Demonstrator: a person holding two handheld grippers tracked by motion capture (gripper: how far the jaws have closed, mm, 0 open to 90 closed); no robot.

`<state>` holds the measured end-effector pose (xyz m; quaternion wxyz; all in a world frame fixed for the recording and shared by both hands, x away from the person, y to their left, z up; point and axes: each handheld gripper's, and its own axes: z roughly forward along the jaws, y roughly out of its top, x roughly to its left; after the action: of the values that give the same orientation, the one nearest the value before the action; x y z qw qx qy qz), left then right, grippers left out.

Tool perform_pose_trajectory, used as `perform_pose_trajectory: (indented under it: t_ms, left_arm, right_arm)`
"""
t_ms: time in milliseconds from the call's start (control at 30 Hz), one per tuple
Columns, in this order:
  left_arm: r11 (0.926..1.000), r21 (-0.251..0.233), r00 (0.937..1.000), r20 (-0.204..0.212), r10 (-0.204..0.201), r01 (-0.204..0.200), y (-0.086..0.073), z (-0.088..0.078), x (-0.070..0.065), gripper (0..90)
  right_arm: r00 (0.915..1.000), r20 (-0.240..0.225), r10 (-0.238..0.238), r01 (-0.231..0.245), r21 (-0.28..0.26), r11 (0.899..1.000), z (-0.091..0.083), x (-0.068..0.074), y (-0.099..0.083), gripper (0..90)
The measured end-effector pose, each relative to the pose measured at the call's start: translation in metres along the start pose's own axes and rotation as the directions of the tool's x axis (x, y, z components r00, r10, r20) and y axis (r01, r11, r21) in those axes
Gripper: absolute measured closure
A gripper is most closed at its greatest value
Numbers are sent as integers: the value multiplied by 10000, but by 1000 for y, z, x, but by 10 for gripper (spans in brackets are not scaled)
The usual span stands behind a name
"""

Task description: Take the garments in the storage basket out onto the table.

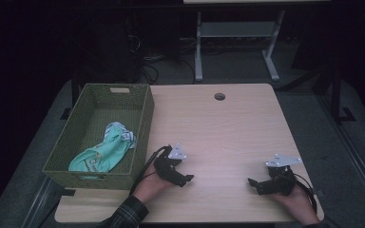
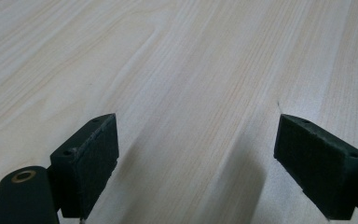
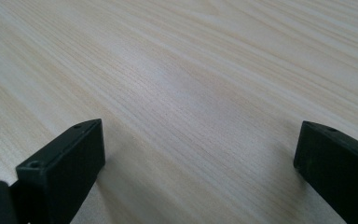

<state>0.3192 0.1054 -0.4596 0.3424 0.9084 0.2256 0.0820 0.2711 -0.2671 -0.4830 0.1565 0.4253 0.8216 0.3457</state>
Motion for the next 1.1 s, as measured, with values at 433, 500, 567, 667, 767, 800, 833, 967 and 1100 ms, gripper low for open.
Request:
perform_pose_trajectory:
  t_ms: [433,500,567,667,767,800,833,967,1100]
  left_arm:
    - [9981,-434,9989,185,-424,432,4,-9,3,133]
    - [9980,-419,9988,205,-455,464,5,-11,3,134]
    - [9980,-410,9987,217,-470,478,5,-11,3,134]
    - [9976,-452,9985,217,-511,520,6,-12,3,134]
    - [9976,-389,9981,246,-564,573,7,-13,4,134]
    - [9976,-389,9981,246,-564,573,7,-13,4,134]
    - [9975,-389,9980,232,-580,589,7,-13,4,134]
    - [9976,-351,9979,249,-593,602,9,-15,4,135]
    - [9971,-356,9975,253,-667,675,10,-15,3,135]
  right_arm:
    - [10000,-1,-11,11,-7,10000,0,0,0,14]
    - [10000,1,-15,15,-7,10000,0,0,0,14]
    - [10000,1,-13,13,-10,10000,0,0,0,14]
    - [10000,-1,-11,11,-8,10000,0,0,0,14]
    - [10000,2,-7,7,-6,10000,0,0,0,14]
    - [10000,2,-7,7,-6,10000,0,0,0,14]
    - [10000,-2,-13,13,-9,10000,0,0,0,14]
    - [10000,0,-12,12,-10,10000,0,0,0,14]
    - [10000,1,-15,15,-10,10000,0,0,0,14]
